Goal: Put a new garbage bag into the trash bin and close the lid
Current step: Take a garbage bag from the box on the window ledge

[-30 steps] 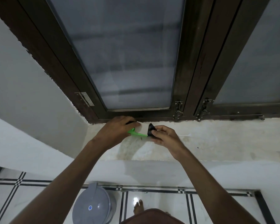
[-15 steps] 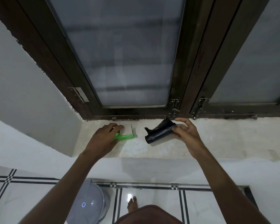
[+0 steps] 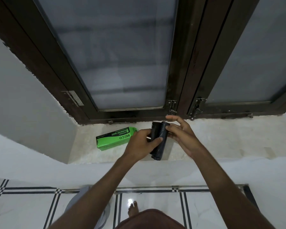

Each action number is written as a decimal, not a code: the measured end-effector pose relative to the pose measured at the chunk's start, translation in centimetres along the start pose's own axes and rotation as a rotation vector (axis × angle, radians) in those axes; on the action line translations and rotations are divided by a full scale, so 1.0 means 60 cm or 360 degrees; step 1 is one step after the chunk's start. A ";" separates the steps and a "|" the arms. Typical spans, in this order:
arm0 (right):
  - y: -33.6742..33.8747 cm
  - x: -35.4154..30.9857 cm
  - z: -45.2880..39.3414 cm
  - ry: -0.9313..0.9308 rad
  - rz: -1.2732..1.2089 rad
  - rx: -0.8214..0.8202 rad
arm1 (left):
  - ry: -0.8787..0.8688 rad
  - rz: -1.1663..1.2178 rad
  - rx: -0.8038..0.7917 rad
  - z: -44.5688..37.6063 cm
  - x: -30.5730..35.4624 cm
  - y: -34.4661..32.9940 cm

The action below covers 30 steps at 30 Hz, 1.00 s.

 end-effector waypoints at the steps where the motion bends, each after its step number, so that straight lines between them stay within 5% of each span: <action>1: 0.004 0.007 -0.001 -0.0045 -0.0058 0.0051 | 0.0063 0.0137 0.0061 -0.006 -0.009 0.000; 8: -0.014 0.103 0.018 -0.0629 -0.0255 -0.0005 | 0.0435 0.0858 0.0104 -0.004 -0.031 -0.016; 19: 0.095 0.069 0.006 -0.0470 0.0136 0.0241 | 0.0921 0.1681 0.0495 0.009 -0.110 0.033; 30: 0.115 0.037 0.003 -0.0397 0.0081 0.0308 | 0.0899 0.1338 0.0542 0.011 -0.129 0.070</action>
Point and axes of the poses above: each hand's wrist, its own z-axis away from the middle knuckle, its own y-axis out of the back of the hand, x = y × z, the point moved 10 cm from there along -z, towards the middle knuckle, and after that the axes turned 2 degrees about x, right-handed, at the moved point
